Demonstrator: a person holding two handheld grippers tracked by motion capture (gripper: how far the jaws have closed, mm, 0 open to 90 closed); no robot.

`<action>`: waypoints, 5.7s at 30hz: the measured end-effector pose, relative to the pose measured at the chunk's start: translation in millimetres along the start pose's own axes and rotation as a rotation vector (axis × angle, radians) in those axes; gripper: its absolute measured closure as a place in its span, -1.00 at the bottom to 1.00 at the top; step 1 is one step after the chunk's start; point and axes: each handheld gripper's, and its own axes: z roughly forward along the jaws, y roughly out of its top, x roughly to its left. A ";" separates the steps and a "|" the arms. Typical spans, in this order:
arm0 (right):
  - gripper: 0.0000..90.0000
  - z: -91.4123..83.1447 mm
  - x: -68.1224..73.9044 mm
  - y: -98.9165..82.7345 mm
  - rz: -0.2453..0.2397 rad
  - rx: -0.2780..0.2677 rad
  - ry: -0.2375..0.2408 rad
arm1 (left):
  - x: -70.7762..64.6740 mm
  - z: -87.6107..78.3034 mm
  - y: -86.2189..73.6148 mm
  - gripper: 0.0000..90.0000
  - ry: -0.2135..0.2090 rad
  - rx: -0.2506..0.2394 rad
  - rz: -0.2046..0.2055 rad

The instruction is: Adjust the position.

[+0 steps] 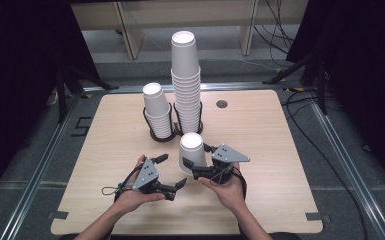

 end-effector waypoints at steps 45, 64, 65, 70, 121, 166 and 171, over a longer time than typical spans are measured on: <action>-0.52 15.1 17.3 1.6 -0.012 0.008 0.070 | 3.5 26.5 3.9 -0.96 -0.039 0.052 -0.036; -0.68 16.8 13.4 1.2 0.029 0.021 0.074 | 5.5 22.9 3.6 -0.68 -0.045 0.073 0.011; -0.69 17.1 12.3 0.6 0.025 0.018 0.073 | 5.6 23.8 3.1 -0.68 -0.052 0.062 0.005; -0.73 16.9 13.4 0.9 0.036 0.020 0.079 | 7.0 22.4 5.1 -0.66 -0.054 0.070 0.014; -0.66 -19.3 -36.3 6.0 -0.123 0.157 0.038 | 87.8 34.2 43.1 -0.63 -0.210 0.638 0.548; -0.56 49.2 -28.1 6.7 -0.230 0.386 0.249 | 64.4 60.7 67.0 -0.62 -0.409 1.005 1.014; -0.56 52.2 -29.3 5.0 -0.234 0.399 0.253 | 62.3 62.3 66.7 -0.62 -0.418 1.016 0.999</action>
